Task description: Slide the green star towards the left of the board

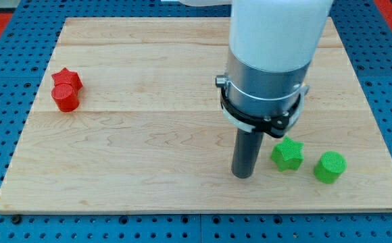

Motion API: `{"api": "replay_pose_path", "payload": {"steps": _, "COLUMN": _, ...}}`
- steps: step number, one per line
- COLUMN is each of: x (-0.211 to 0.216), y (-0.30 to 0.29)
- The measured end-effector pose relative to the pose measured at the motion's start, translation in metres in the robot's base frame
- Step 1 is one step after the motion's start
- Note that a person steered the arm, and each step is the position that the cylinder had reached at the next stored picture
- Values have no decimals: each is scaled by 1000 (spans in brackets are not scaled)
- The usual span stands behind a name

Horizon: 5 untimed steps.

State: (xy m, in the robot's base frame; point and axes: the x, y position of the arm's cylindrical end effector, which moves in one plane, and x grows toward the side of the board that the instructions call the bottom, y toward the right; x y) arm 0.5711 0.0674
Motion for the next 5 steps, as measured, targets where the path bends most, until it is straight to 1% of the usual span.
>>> {"api": "replay_pose_path", "payload": {"steps": 1, "x": 47, "y": 31}}
{"api": "replay_pose_path", "payload": {"steps": 2, "x": 45, "y": 153}}
{"api": "replay_pose_path", "payload": {"steps": 3, "x": 19, "y": 161}}
{"api": "replay_pose_path", "payload": {"steps": 5, "x": -67, "y": -47}}
